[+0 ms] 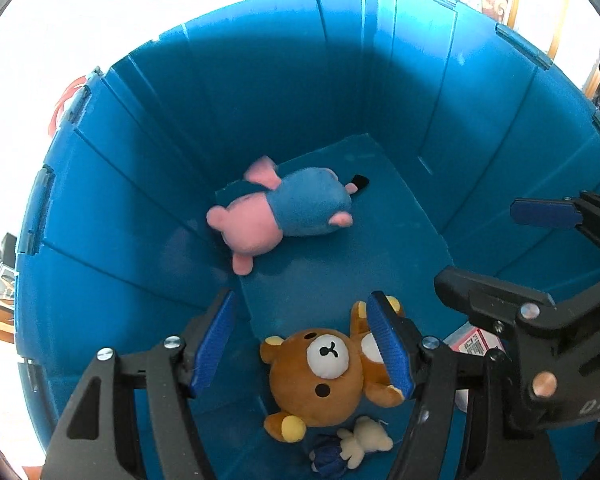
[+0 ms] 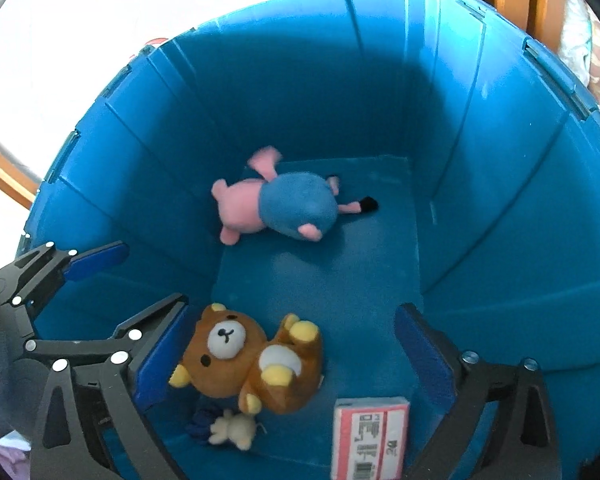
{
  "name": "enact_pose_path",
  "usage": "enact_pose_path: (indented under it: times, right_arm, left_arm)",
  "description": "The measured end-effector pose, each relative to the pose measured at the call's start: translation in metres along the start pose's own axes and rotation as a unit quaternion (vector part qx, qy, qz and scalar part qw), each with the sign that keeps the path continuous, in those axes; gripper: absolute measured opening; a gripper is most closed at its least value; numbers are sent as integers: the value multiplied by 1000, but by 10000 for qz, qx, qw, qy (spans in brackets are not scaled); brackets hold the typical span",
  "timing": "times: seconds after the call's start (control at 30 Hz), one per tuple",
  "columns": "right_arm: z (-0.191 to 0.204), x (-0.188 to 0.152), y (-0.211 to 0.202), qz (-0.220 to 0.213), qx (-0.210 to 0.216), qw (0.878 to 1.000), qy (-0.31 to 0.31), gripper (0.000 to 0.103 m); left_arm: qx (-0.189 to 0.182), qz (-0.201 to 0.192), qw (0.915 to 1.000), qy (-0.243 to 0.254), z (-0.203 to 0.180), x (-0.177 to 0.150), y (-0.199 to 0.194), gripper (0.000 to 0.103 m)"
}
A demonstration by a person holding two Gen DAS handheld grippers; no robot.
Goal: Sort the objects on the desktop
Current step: 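Withdraw both tools from the crate toward the pink pig in red dress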
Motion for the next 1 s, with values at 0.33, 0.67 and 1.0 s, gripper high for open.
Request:
enact_pose_path:
  times: [0.33,0.67,1.0]
  right_arm:
    - [26,8,-60,-901,220,9954,-229,103]
    - [109,-10,-165,-2130,706,9702,-909,103]
    - [222,-54,-177,-2376,1706,9423,-1629,103]
  left_arm:
    - [-120,-897,9954,-316,10,2,-62,67]
    - [127,-2201,9725,-744,41,-47,-176,67]
    - [1327,-3101,9225,-1877,131,-169,-260,80]
Point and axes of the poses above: each gripper's, at about its wrist camera, not at the fingertips, and y roughly the way its jaws point, z to its left, x to its top, the point moved 5 cm from there along y, roughly the way its jaws point, and after that the axes turned 3 degrees about -z, right-handed, at the moved point
